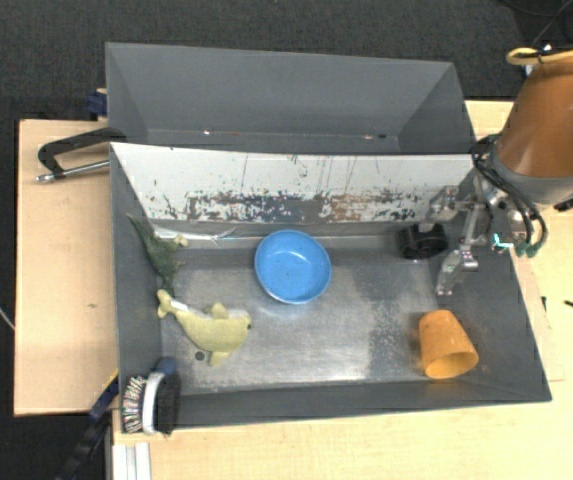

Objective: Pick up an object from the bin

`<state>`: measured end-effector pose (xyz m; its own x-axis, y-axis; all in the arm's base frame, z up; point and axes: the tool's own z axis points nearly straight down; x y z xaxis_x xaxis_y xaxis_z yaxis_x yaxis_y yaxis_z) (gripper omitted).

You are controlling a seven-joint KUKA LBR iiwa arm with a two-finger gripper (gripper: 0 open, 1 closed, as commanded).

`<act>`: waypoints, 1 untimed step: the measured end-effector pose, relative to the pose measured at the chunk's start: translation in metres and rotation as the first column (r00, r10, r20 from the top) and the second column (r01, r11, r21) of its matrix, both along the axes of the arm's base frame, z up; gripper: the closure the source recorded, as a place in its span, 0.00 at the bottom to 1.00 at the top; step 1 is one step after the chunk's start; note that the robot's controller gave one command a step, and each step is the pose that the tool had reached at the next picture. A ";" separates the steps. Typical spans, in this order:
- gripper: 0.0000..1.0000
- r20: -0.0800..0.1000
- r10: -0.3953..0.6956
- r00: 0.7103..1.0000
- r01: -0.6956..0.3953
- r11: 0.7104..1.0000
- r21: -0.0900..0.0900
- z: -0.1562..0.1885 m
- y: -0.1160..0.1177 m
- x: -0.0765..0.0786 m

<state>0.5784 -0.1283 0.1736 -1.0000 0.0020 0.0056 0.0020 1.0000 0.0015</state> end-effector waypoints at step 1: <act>0.00 0.006 0.018 1.000 -0.018 1.000 -0.001 -0.027 -0.021 0.014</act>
Offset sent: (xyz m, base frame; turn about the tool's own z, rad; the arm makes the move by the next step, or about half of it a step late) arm 0.0126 -0.0206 -0.0261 -0.0201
